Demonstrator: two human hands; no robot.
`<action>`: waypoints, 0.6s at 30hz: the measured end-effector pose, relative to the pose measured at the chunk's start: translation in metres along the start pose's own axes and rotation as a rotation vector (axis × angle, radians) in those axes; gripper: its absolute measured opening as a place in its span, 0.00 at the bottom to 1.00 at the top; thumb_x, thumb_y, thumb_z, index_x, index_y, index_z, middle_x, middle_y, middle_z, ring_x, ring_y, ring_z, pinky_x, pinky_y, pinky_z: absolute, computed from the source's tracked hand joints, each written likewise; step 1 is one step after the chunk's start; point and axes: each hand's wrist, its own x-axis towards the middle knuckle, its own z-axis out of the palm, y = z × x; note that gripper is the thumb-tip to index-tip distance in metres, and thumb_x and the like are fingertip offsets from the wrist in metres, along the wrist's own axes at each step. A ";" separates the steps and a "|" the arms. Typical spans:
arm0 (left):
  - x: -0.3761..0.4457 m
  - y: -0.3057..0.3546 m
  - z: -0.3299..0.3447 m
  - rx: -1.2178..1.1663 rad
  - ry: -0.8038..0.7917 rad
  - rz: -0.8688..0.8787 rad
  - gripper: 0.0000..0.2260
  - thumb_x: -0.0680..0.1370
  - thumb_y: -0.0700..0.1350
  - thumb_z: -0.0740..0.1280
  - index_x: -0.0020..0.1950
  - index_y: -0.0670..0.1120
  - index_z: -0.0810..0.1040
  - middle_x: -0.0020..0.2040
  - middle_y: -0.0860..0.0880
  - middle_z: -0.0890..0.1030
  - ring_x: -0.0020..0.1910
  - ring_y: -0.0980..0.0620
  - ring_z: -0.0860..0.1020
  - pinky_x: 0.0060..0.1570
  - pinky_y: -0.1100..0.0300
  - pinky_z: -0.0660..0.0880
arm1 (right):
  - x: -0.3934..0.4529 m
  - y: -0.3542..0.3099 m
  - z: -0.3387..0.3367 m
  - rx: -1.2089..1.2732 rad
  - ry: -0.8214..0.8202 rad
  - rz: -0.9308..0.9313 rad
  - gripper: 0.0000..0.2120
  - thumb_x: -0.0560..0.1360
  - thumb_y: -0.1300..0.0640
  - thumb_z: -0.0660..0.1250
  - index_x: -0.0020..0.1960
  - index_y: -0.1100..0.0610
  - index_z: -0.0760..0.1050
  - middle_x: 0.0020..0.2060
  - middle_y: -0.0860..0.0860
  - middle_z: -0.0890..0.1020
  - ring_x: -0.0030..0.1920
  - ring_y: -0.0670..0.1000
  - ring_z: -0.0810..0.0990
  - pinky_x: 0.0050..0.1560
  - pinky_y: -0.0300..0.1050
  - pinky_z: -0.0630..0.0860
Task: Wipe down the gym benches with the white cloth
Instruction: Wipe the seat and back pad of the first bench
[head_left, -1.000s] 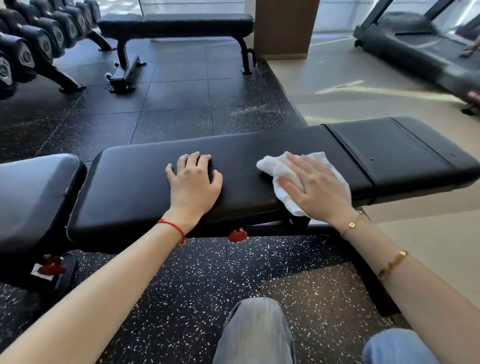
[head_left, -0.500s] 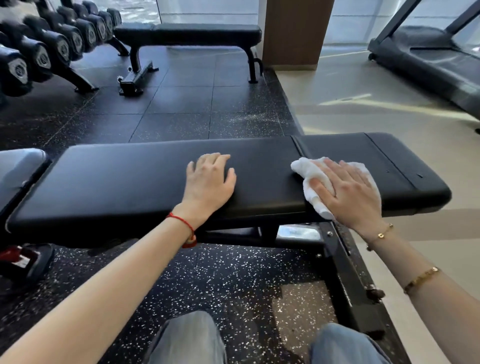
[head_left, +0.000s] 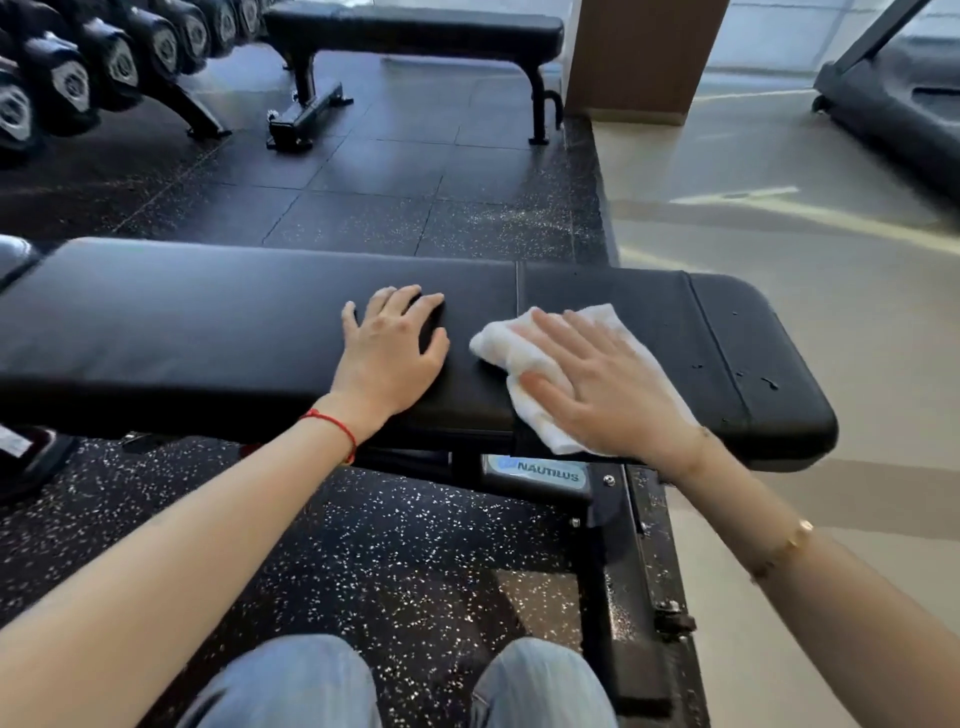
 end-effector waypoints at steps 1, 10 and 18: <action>-0.001 0.000 -0.001 -0.007 0.001 -0.002 0.21 0.80 0.53 0.59 0.73 0.54 0.69 0.74 0.51 0.69 0.75 0.49 0.62 0.73 0.36 0.53 | -0.007 0.009 -0.001 -0.003 -0.004 -0.002 0.31 0.81 0.35 0.43 0.81 0.46 0.52 0.80 0.43 0.55 0.80 0.49 0.50 0.78 0.48 0.42; -0.003 -0.001 0.001 -0.029 0.053 0.000 0.20 0.80 0.53 0.60 0.71 0.54 0.71 0.73 0.52 0.70 0.74 0.51 0.63 0.74 0.39 0.53 | 0.092 0.016 -0.004 0.037 -0.085 0.186 0.30 0.82 0.37 0.47 0.81 0.48 0.49 0.81 0.47 0.51 0.80 0.53 0.47 0.78 0.56 0.45; -0.006 -0.001 -0.002 -0.034 0.025 -0.003 0.20 0.81 0.53 0.59 0.74 0.54 0.69 0.75 0.51 0.68 0.76 0.50 0.60 0.76 0.40 0.50 | -0.025 0.015 0.000 -0.091 0.028 -0.152 0.33 0.79 0.30 0.45 0.80 0.43 0.52 0.80 0.44 0.57 0.79 0.51 0.55 0.78 0.53 0.52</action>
